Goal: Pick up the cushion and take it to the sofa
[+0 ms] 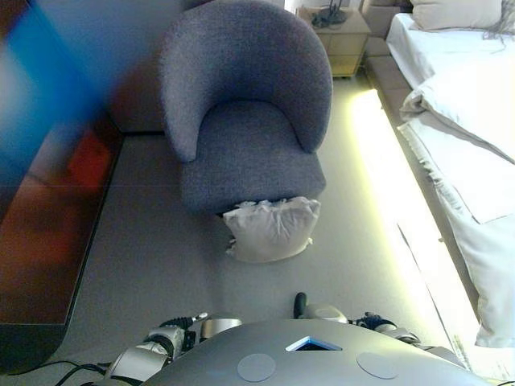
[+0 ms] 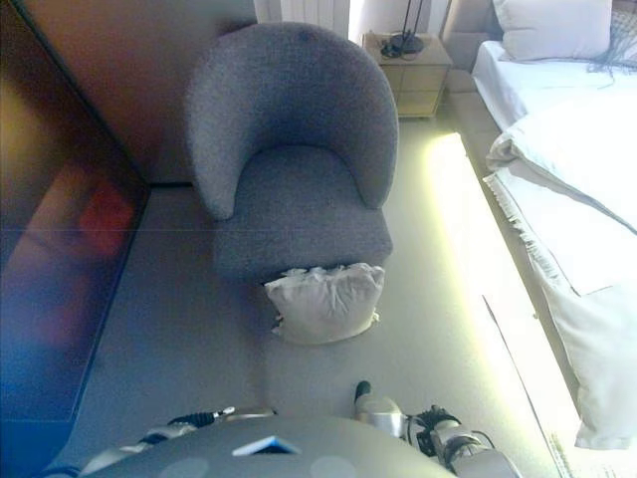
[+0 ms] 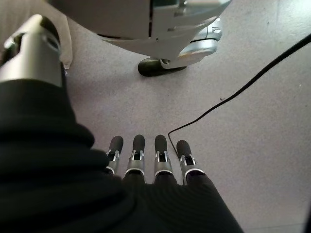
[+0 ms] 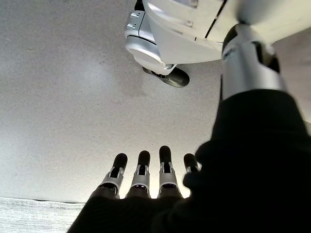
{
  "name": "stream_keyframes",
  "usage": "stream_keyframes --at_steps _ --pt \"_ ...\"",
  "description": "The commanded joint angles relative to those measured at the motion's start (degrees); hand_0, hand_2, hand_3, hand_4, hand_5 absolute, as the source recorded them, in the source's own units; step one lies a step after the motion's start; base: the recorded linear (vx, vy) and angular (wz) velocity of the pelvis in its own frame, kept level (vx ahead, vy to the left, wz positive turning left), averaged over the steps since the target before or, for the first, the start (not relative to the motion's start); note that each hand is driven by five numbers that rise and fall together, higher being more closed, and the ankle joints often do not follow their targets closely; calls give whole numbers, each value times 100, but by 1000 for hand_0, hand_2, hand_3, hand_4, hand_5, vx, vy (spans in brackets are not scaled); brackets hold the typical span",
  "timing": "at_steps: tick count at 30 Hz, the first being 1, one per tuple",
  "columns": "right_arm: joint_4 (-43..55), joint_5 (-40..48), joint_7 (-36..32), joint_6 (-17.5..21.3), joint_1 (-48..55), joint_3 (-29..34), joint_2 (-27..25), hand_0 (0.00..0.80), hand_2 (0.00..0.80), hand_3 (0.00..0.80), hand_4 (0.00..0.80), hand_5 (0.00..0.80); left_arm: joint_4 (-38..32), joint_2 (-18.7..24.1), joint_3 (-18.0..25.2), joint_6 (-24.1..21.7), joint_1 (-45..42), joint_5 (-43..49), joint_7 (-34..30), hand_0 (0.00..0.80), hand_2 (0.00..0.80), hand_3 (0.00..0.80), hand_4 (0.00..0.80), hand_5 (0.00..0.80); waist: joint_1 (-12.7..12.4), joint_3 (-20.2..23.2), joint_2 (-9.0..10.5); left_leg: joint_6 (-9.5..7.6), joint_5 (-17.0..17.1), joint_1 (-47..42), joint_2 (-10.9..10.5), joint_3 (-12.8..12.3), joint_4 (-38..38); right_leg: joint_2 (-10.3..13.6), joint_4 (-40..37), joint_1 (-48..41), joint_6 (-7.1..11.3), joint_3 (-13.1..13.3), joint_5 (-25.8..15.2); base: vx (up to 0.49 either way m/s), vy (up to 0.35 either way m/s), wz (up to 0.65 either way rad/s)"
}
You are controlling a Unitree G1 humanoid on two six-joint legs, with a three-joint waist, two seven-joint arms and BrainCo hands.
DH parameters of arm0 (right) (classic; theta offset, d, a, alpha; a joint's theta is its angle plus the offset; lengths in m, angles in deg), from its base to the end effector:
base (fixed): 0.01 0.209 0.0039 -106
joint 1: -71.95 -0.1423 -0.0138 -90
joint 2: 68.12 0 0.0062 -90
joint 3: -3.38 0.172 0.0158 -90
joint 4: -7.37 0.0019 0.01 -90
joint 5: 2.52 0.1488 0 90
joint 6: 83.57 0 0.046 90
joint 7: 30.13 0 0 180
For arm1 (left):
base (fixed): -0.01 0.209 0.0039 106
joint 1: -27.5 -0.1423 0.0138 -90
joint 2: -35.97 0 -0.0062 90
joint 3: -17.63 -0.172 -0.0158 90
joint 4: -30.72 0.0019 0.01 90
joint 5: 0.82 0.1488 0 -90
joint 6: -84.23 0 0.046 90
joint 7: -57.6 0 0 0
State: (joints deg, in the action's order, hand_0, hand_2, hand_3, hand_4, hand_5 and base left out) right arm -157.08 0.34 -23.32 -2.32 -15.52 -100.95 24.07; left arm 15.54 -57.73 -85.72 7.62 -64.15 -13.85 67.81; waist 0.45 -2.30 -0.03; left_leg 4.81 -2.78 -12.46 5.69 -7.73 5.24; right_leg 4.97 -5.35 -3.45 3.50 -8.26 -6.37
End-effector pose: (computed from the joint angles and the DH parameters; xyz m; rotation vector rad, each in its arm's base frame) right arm 0.0375 -0.2230 -0.1212 -0.4145 1.4889 -0.0974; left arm 0.0385 0.2135 -0.1230 0.2697 1.5594 0.2540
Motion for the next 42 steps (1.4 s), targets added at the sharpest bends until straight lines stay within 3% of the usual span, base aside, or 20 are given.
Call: stream_keyframes --at_steps 1,11,20,28,30,32,34,36,38,42 --pt "-279 -113 -11 32 -341 -111 85 0 0 0 0 0 250 32 84 116 266 82 24 0 0 0 0 0 21 -202 168 -412 58 392 -388 -168 -24 194 214 -397 213 -222 522 0 0 0" --pt "-242 -20 -39 58 -350 -129 74 0 0 0 0 0 286 -6 -13 296 324 192 -178 0 0 0 0 0 -17 -225 152 -375 102 532 -458 74 -24 126 89 -396 199 -221 477 -25 -35 2" --pt "-279 -62 41 135 -339 -152 86 0 0 0 0 0 284 -10 -16 365 294 160 -119 0 0 0 0 0 -18 -201 189 -370 92 482 -426 69 -24 12 109 -453 156 -181 548 9 -26 1" --pt "-258 -54 -26 97 -384 -185 71 0 0 0 0 0 253 14 54 323 287 110 -97 0 0 0 0 0 -19 -255 206 -356 144 395 -322 154 -24 -185 282 -477 10 -11 729 24 -77 2" --pt "-249 -80 -65 96 -417 -200 61 0 0 0 0 0 246 17 130 269 291 108 -54 0 0 0 0 0 -27 -314 257 -309 103 403 -223 101 -379 -178 401 -439 -56 -12 759 -8 -99 2" --pt "-218 -47 -55 54 -533 -242 17 0 0 0 0 0 247 9 208 164 317 191 -98 0 0 0 0 0 -77 -494 434 -328 -118 895 -133 -50 -1569 -39 672 -308 -199 -67 790 -60 -143 5" --pt "-148 -42 -32 -32 -649 -274 -43 0 0 0 0 0 257 -29 250 64 324 -24 -82 0 0 0 0 0 -142 -688 499 -385 5 1453 -35 -38 -2479 -24 928 -226 -334 -31 835 -45 -125 11" --pt "-107 71 -53 -55 -730 -306 -85 0 0 0 0 0 218 -48 309 21 311 -179 -85 0 0 0 0 0 -240 -877 435 -393 199 1893 -14 -39 -2666 -123 1146 -249 -391 111 975 33 -41 -4" --pt "-116 112 -92 -66 -748 -259 -118 0 0 0 0 0 191 -31 313 0 256 -90 -133 0 0 0 0 0 -356 -957 281 -325 426 2092 -66 -38 -2228 -252 1186 -380 -340 219 1132 208 24 -17" --pt "-212 -34 -136 -27 -619 -171 -170 0 0 0 0 0 212 -13 375 -53 77 -90 -188 0 0 0 0 0 -648 -885 0 -81 1375 2458 -89 -35 -945 -515 877 -1147 -311 576 1438 432 75 -45"
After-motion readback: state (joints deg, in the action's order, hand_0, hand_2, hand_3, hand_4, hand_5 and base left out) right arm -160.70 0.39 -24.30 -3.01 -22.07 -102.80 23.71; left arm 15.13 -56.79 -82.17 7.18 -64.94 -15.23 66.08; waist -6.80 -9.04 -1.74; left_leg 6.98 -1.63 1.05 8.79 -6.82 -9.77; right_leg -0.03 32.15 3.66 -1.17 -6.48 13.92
